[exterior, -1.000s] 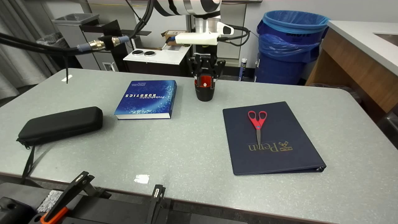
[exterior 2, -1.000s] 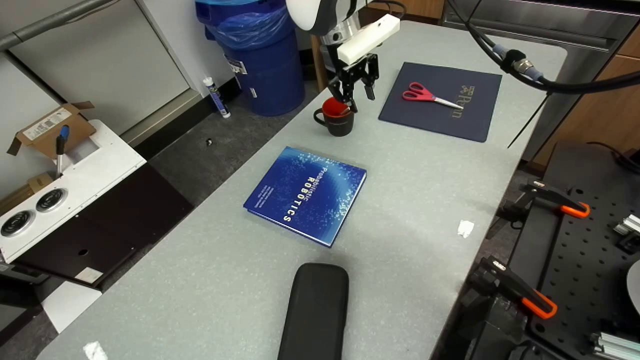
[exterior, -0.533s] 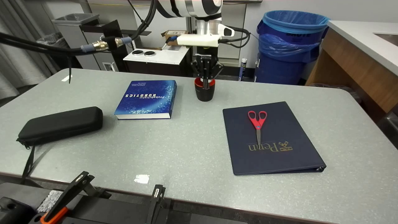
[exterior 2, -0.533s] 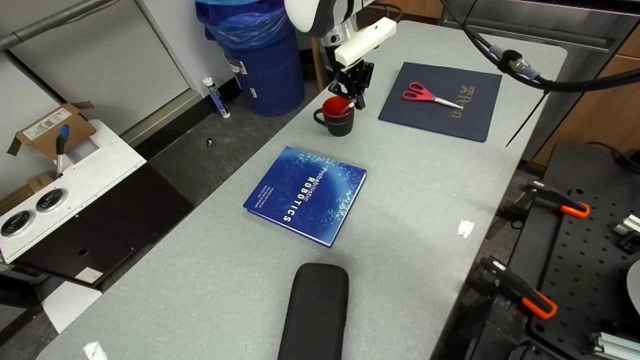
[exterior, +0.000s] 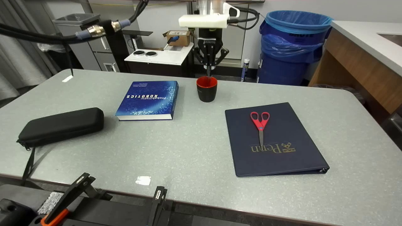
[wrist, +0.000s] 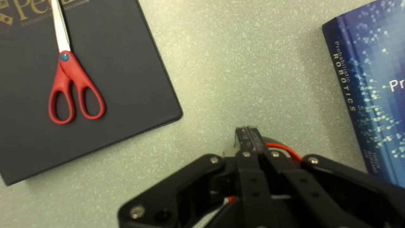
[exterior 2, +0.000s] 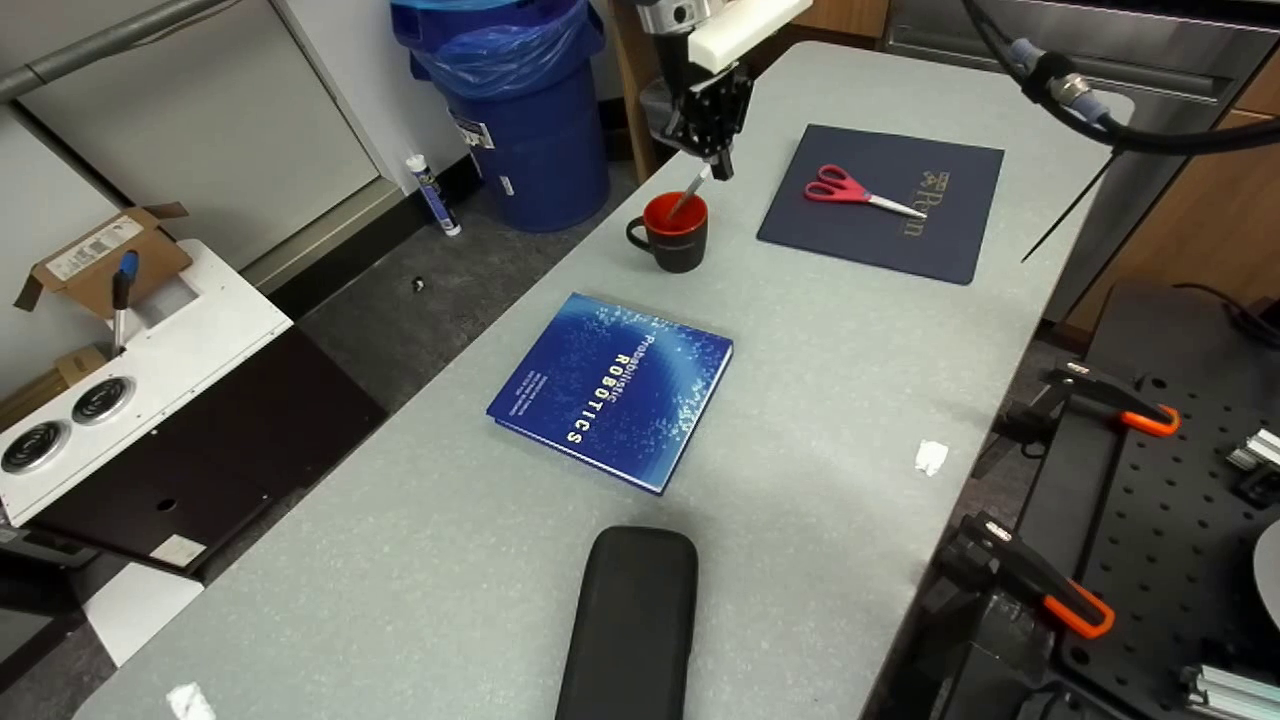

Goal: Take the pen out of the mug and put it on the table

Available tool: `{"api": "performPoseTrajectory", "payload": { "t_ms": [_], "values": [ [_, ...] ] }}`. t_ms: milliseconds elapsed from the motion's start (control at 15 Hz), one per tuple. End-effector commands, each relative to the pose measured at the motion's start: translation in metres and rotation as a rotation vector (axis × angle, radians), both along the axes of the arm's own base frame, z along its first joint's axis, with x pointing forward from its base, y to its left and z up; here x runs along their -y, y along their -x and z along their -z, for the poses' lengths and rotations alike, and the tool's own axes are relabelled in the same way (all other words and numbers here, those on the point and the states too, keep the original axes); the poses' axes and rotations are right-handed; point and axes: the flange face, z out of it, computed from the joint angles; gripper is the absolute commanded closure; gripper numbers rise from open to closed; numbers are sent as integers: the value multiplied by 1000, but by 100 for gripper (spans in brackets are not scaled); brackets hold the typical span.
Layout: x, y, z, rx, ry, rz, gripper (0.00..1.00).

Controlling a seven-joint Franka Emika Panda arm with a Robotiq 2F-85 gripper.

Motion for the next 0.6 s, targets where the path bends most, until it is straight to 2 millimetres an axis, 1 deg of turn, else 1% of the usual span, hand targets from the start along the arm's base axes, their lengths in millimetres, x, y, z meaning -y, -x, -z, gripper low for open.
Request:
{"api": "performPoseTrajectory", "payload": {
  "t_ms": [0, 133, 267, 400, 467, 533],
  "values": [
    [-1, 51, -54, 30, -30, -147, 100],
    [1, 84, -67, -25, -55, -257, 100],
    [7, 121, -70, -98, -67, -344, 100],
    [15, 160, -64, -176, -25, -399, 100],
    [19, 171, -54, -208, 0, -397, 100],
    [25, 172, -43, -234, 42, -375, 100]
  ]
}}
